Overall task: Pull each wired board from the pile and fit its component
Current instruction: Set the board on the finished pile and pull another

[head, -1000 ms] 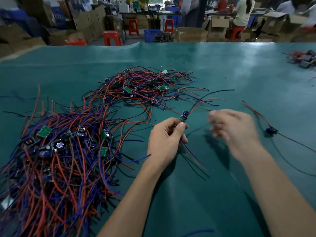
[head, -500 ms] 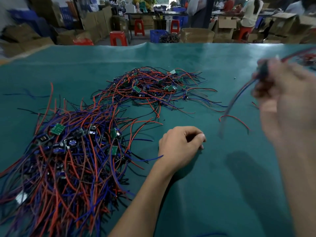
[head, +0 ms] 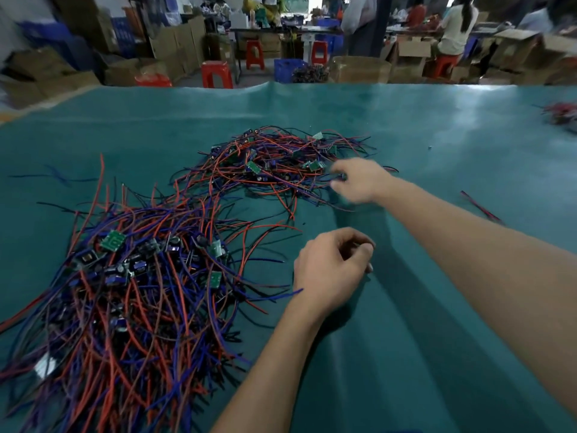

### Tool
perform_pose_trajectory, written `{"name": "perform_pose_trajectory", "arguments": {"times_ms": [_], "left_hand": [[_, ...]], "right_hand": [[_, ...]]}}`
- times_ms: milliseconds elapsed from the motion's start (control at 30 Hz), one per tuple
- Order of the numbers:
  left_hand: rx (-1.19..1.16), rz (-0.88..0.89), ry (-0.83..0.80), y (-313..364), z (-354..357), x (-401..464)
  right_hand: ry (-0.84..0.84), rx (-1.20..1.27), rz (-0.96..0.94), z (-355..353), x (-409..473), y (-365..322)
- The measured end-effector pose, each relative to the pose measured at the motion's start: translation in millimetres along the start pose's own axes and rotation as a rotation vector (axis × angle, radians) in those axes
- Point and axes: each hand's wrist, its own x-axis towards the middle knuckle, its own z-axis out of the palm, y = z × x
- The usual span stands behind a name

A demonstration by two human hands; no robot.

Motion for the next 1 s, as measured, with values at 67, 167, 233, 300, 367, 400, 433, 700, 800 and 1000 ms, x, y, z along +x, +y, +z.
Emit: {"name": "perform_pose_trajectory", "arguments": {"times_ms": [67,167,233,300,367,400,433,700,800,1000], "left_hand": [[0.013,0.0,0.008,0,1,1],[-0.007,-0.013,0.022,-1,2,3],[-0.063,-0.019,0.044,-4,4,4],[-0.101,-0.009,0.099,-7,4,6],[-0.107,-0.011,0.146,-7,4,8],[-0.119,-0.014,0.16,-6,3,8],[-0.131,-0.012,0.165,-5,3,8],[-0.107,0.045,0.125,-6,3,6],[-0.216,0.029,0.06,-9,5,7],[-0.18,0.038,0.04,-14,7,10]], "right_hand": [[-0.289,-0.024,0.201,27,-9,1],[-0.077,0.036,0.175,32,6,8],[-0.057,0.09,0.208,33,-8,9],[-0.011,0.19,0.269,24,-20,10],[0.078,0.383,0.349,9,-36,10],[0.112,0.519,0.399,3,-48,9],[0.142,0.646,0.422,0,-62,8],[0.097,1.128,0.327,5,-129,-22],[0.102,1.093,0.301,1,-131,-11],[-0.007,1.656,0.391,-13,-131,4]]}}
